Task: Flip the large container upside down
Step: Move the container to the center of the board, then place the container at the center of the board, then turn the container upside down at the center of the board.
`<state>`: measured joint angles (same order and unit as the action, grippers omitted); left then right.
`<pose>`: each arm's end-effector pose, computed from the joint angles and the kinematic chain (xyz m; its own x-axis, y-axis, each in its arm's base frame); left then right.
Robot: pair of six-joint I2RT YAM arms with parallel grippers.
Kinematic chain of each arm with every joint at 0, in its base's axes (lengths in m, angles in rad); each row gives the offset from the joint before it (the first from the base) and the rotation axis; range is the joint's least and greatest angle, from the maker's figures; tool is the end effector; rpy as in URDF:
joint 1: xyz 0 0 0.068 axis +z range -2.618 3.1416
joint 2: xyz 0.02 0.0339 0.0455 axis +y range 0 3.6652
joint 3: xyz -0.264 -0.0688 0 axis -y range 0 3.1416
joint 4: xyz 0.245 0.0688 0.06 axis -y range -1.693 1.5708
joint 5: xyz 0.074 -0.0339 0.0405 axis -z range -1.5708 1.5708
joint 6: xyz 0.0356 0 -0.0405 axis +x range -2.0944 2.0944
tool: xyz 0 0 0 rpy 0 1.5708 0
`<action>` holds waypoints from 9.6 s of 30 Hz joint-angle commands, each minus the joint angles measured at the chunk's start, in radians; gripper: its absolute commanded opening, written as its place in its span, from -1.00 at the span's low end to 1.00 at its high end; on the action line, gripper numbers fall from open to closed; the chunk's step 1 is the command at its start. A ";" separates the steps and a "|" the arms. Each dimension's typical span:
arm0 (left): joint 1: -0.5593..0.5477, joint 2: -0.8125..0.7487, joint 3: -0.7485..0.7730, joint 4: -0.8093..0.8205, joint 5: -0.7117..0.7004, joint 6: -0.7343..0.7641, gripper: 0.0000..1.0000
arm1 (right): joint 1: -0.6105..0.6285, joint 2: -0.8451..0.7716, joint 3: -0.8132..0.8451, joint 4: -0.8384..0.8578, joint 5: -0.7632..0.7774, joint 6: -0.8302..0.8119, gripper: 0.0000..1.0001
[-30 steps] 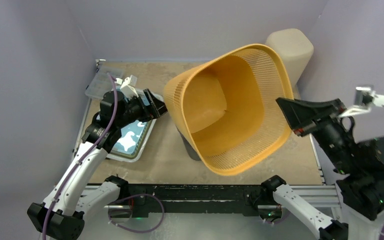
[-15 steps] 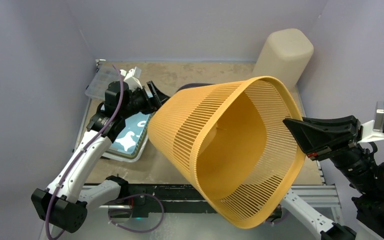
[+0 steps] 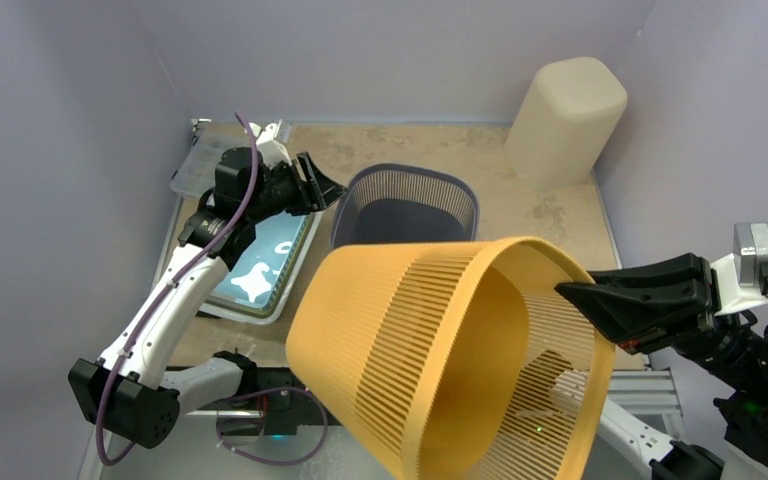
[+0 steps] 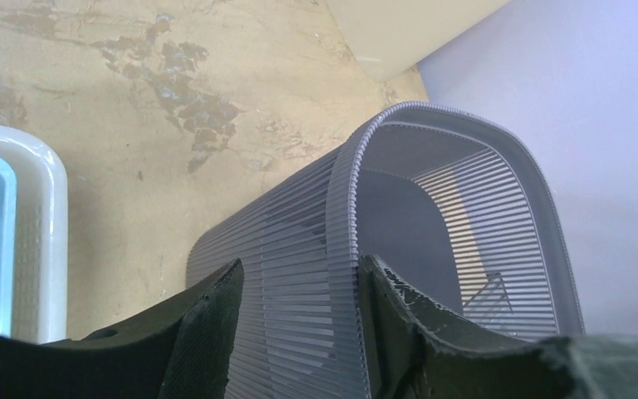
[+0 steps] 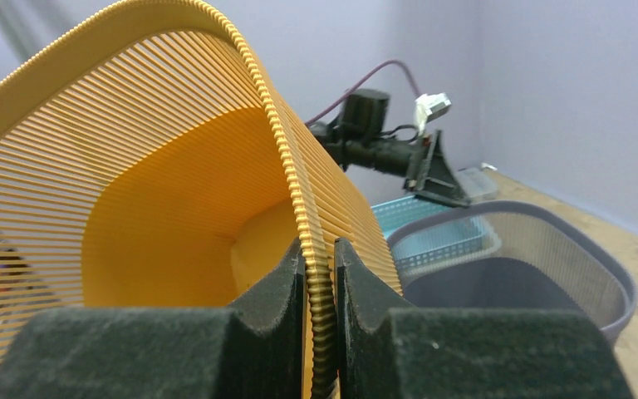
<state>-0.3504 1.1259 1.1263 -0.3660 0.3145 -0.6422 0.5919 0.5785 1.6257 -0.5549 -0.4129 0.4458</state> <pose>0.2330 -0.0969 0.3733 -0.6269 -0.3773 -0.6816 0.2776 0.7093 -0.6479 -0.0383 -0.0085 0.5504 0.0070 0.4806 -0.8769 -0.8950 0.3941 0.2089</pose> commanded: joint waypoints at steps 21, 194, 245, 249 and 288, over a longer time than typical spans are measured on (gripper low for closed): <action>0.002 0.081 0.141 -0.152 -0.071 0.279 -1.00 | 0.043 -0.007 -0.351 0.009 -0.121 -0.089 -1.00; -0.464 -0.067 -0.174 0.026 -0.271 -0.310 -1.00 | 0.043 0.348 -0.158 -0.089 0.441 0.233 -0.52; -0.462 0.243 -0.511 0.183 -0.474 -0.362 -0.28 | 0.043 0.386 -0.502 -0.067 0.390 0.257 0.10; -0.462 0.243 -0.504 0.170 -0.481 -0.357 -0.20 | 0.043 0.402 -0.538 -0.052 0.381 0.256 0.09; -0.462 -0.204 -0.398 -0.287 -0.681 -0.387 0.55 | 0.043 0.386 -0.558 -0.041 0.471 0.320 0.65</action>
<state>-0.8078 0.9909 0.6502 -0.5709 -0.3023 -1.0122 0.6342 0.9787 1.0512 -0.5232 0.0021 0.7521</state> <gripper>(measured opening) 0.769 0.780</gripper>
